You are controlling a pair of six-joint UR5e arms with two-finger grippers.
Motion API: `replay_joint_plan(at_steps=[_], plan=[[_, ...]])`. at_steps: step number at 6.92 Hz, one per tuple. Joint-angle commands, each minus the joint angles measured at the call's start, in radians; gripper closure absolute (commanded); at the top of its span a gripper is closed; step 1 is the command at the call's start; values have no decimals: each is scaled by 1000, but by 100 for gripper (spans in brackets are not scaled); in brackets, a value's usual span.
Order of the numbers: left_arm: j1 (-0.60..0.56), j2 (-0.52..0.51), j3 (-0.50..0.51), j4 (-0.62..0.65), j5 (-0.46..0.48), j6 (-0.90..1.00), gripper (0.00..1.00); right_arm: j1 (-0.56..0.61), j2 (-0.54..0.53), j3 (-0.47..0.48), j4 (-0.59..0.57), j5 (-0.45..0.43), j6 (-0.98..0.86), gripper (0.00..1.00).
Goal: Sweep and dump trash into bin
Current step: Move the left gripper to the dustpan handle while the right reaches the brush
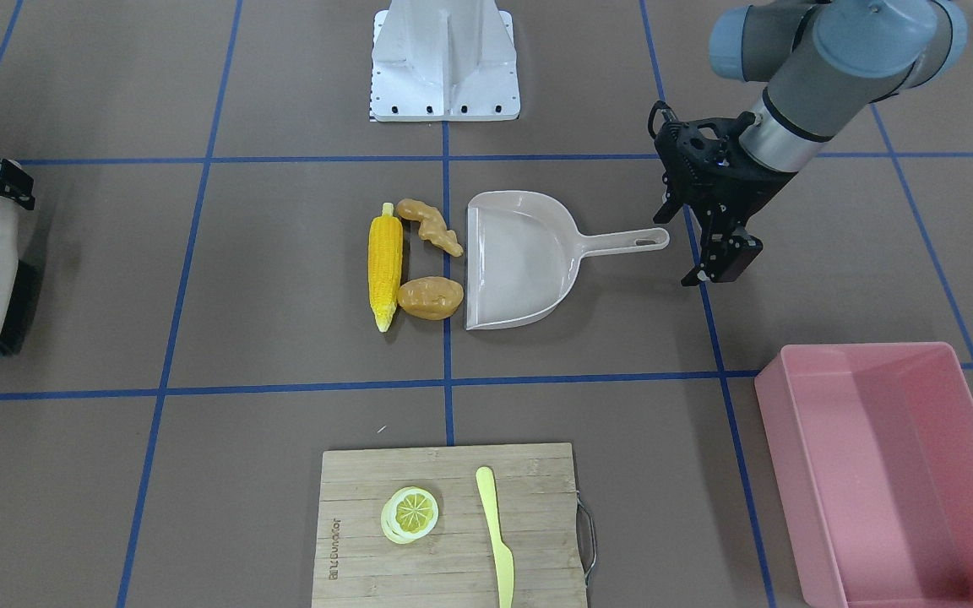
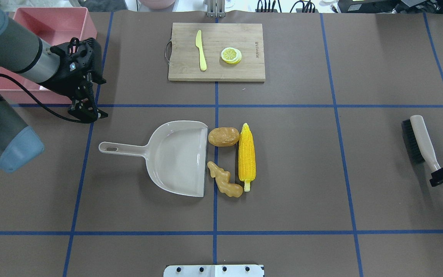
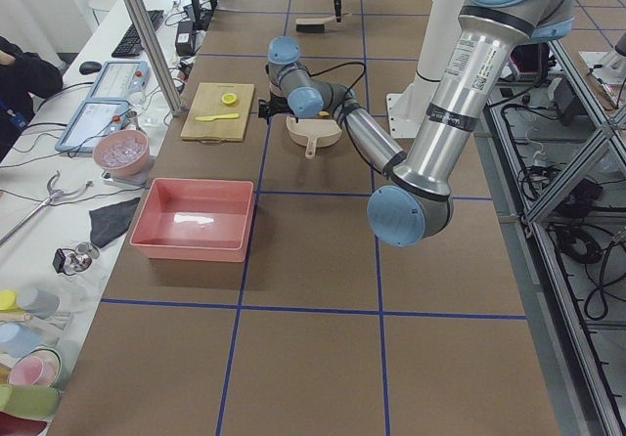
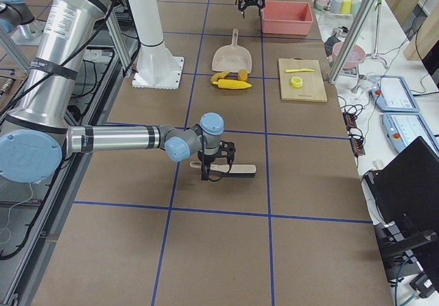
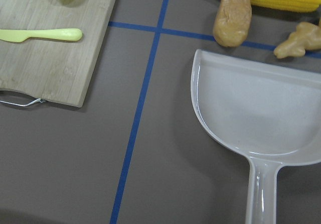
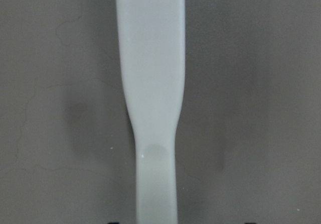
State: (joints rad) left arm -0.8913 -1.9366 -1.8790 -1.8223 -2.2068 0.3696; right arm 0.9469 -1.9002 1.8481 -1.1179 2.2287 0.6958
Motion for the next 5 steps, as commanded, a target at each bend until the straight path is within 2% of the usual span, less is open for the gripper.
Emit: replay_joint_plan(at_steps=[1,2,3,5], plan=[[2,36,6,-83,-116,9,2,-4,1,2,26,3,7,68],[2,51,24,-148,-181,8,2,-4,3,8,26,3,7,100],[2,51,59,-217,-220,8,2,-4,1,13,32,5,7,100],[17,51,119,-404,-228,-70,2,-2,-13,43,63,15,5,100]])
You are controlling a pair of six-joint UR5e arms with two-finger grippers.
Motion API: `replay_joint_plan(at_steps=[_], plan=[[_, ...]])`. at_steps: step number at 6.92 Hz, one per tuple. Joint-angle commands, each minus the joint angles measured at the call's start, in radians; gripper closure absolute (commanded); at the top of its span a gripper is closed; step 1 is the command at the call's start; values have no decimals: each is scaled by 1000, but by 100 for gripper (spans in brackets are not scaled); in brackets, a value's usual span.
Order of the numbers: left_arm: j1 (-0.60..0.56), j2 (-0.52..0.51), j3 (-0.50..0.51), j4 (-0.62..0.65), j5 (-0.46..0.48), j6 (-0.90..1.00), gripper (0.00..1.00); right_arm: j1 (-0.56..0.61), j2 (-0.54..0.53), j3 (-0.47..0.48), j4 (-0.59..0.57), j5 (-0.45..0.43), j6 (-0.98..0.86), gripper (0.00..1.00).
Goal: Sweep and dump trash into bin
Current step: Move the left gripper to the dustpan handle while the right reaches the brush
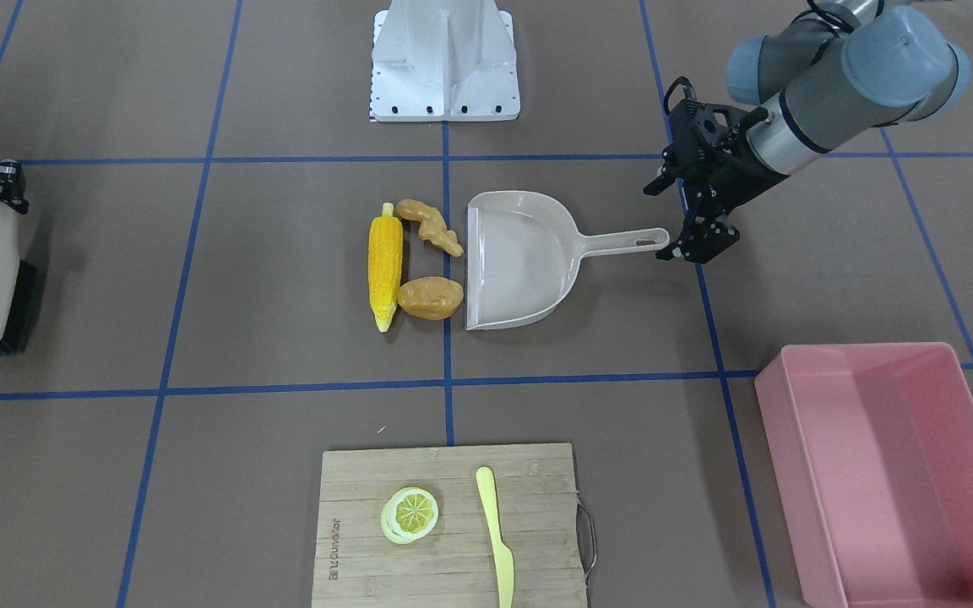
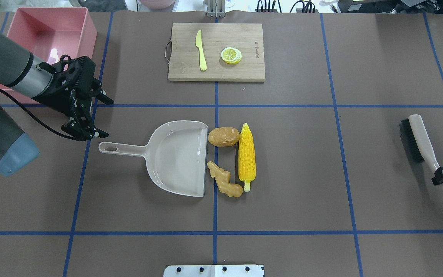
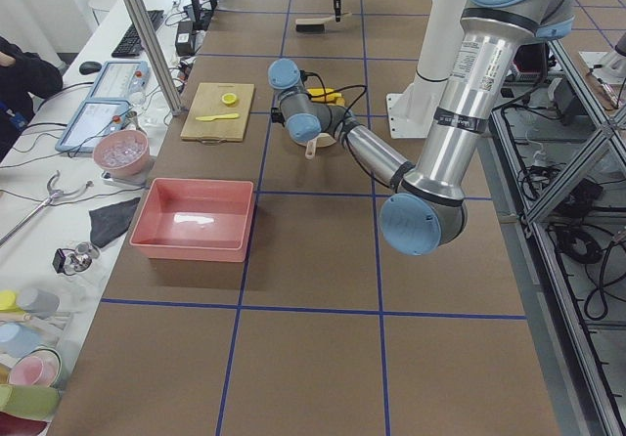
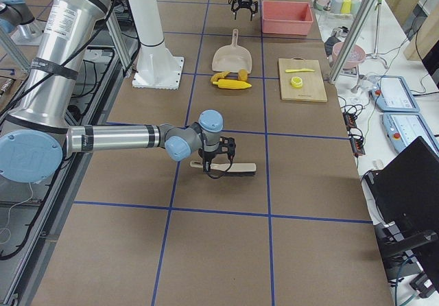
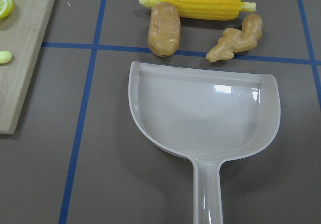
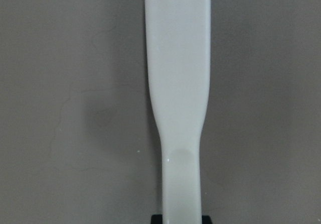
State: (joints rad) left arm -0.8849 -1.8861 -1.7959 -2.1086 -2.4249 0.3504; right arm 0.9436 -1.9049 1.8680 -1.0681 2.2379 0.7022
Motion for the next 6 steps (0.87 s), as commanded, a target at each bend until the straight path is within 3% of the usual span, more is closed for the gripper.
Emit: replay_joint_plan(at_steps=[1,3,5,6], plan=[[33,1,87,-255,-5,-120,2,0,-49,114,1,12,-1,100],[119,25,177,-533,128,-239,2,-40,-80,317,-167,55,11,100],[207,86,178,-699,261,-338,2,-150,-2,356,-185,62,327,100],[208,102,179,-711,274,-344,2,-210,53,358,-185,52,455,100]])
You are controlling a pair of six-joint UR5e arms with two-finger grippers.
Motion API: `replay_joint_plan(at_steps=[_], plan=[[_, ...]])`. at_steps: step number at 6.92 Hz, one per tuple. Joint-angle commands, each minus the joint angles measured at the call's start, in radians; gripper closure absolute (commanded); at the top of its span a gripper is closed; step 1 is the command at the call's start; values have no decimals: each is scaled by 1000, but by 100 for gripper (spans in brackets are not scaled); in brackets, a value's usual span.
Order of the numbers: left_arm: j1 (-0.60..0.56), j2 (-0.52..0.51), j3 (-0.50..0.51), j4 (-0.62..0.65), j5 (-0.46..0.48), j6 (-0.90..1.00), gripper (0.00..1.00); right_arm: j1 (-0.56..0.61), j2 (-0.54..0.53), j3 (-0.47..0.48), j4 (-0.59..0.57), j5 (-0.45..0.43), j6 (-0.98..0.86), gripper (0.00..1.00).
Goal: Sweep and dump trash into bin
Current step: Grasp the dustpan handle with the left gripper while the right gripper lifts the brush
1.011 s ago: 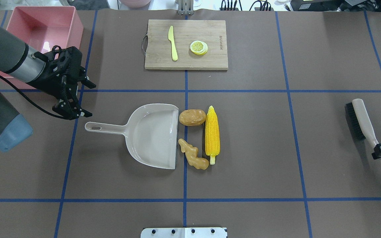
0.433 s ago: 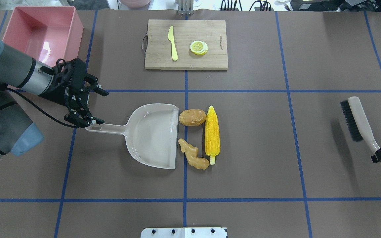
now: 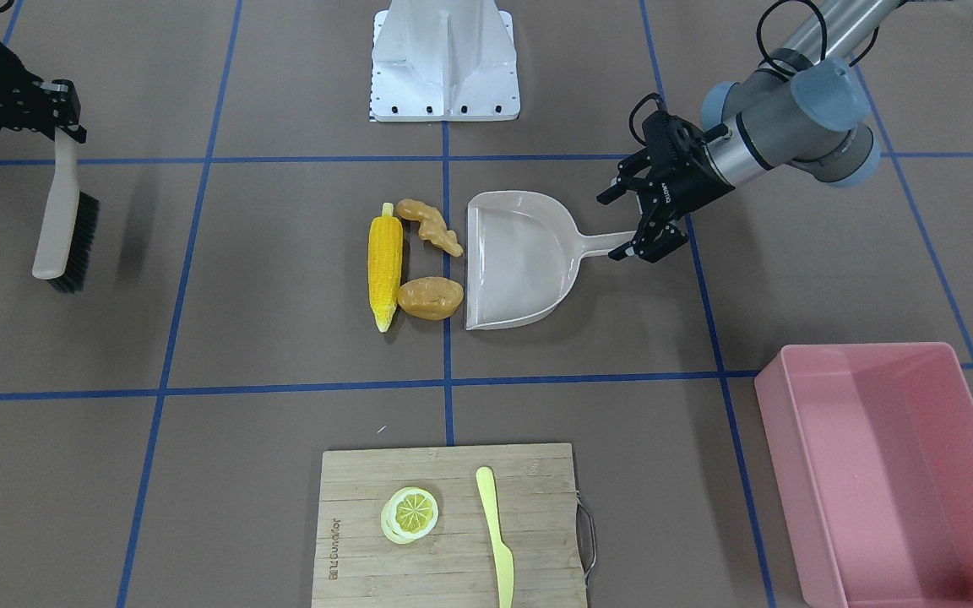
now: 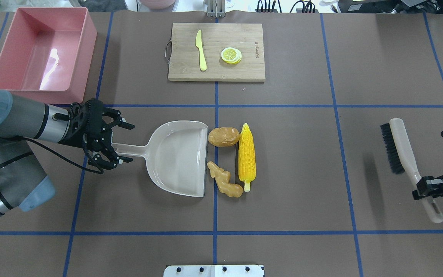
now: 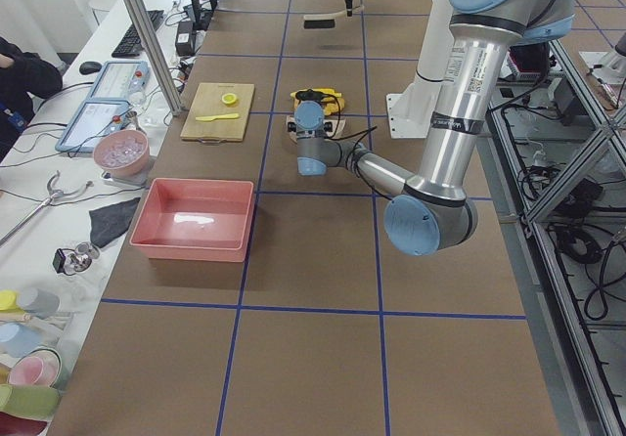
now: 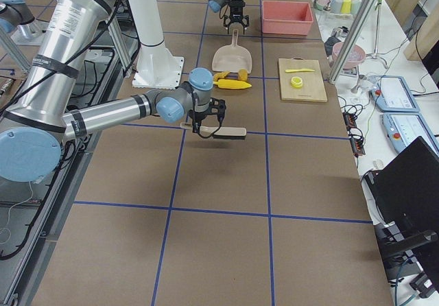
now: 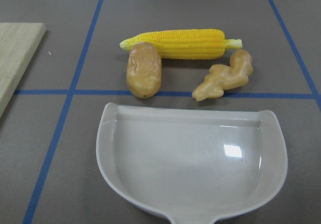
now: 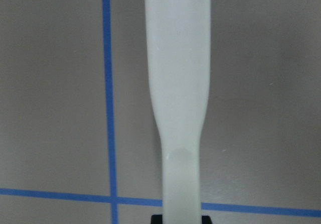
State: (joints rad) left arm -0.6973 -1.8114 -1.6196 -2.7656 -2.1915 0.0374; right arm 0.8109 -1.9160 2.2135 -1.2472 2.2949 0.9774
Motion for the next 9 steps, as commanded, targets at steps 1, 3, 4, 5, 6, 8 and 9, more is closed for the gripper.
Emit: replay_joint_plan(at_steps=[1,3,4,5,6,8,9], plan=[[22,27,7,-52,41,-36,2,-131,124,12,-8,-11,269,100],[24,18,20,-42,58,-50,2,-327,178,90,-15,-90,479,100],[30,9,32,-28,64,-39,2,-388,190,107,-15,-124,525,100],[32,-12,32,6,62,-18,2,-439,242,103,-44,-144,579,100],[32,-25,46,23,62,1,2,-478,403,83,-221,-167,605,100],[42,-46,101,23,58,41,2,-510,535,40,-342,-203,604,100],[51,-48,101,27,55,24,2,-510,590,-6,-343,-203,603,100]])
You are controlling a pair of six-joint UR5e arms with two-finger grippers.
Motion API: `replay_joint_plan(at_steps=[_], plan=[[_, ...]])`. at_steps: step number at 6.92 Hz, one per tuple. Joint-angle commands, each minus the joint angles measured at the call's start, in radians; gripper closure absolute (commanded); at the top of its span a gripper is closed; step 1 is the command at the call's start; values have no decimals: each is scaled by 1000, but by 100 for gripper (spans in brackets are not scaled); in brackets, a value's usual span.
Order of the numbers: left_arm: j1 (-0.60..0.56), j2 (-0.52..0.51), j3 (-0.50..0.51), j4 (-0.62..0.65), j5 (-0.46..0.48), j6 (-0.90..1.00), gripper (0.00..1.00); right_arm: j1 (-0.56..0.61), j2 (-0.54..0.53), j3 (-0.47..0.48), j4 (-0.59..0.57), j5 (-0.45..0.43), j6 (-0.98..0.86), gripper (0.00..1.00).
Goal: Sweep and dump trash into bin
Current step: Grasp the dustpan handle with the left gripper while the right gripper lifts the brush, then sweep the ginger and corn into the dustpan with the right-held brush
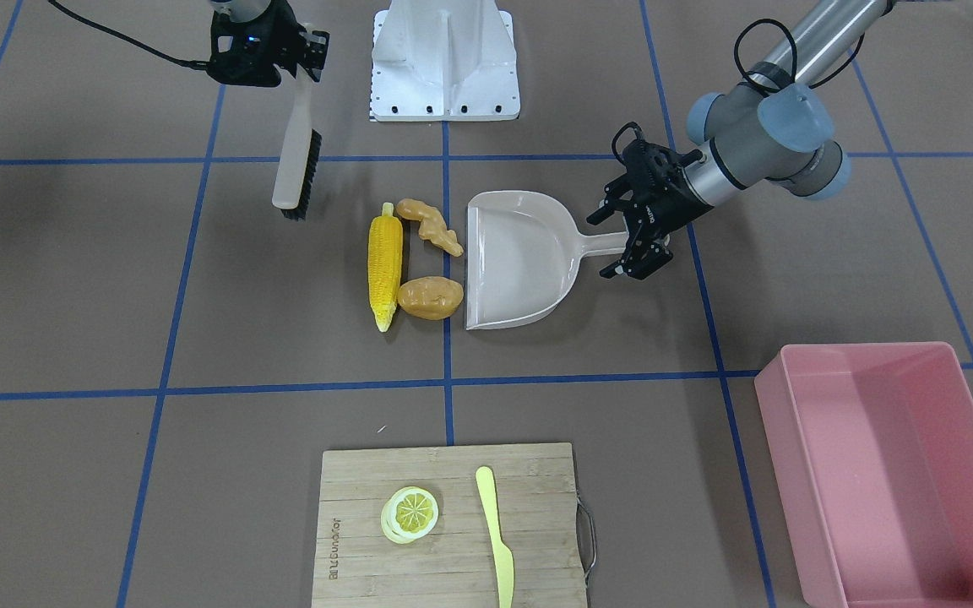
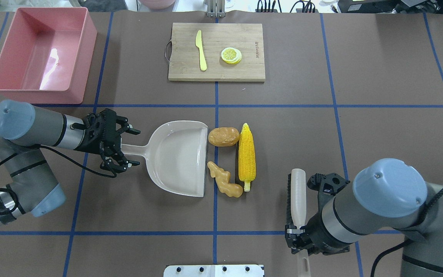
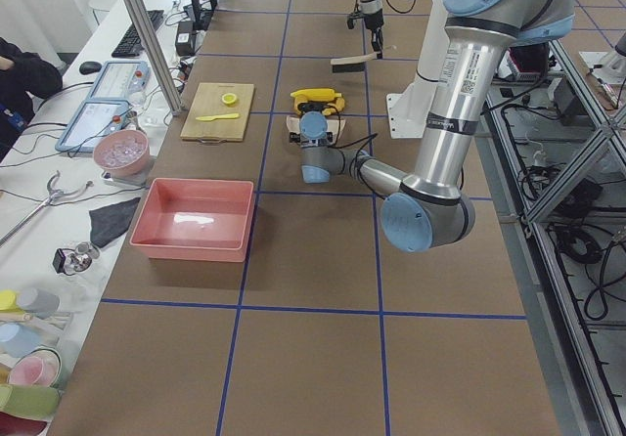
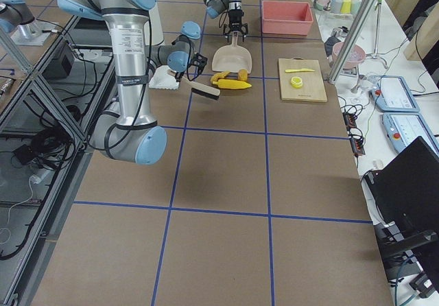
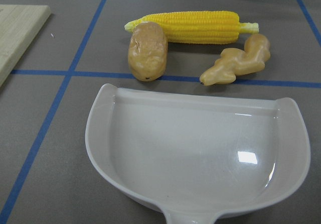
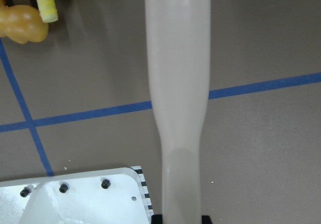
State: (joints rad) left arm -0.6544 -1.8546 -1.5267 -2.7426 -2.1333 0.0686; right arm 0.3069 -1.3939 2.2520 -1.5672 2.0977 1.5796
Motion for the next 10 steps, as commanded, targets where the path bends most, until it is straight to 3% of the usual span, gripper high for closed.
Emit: replay_joint_plan(at_steps=[1,10], plan=[[18,-11,10,32,-4,-16,2,-8,110,-87,-23,-7,2,100],[55,-31,22,34,-4,-18,2,78,406,-377,-28,28,-12,100]])
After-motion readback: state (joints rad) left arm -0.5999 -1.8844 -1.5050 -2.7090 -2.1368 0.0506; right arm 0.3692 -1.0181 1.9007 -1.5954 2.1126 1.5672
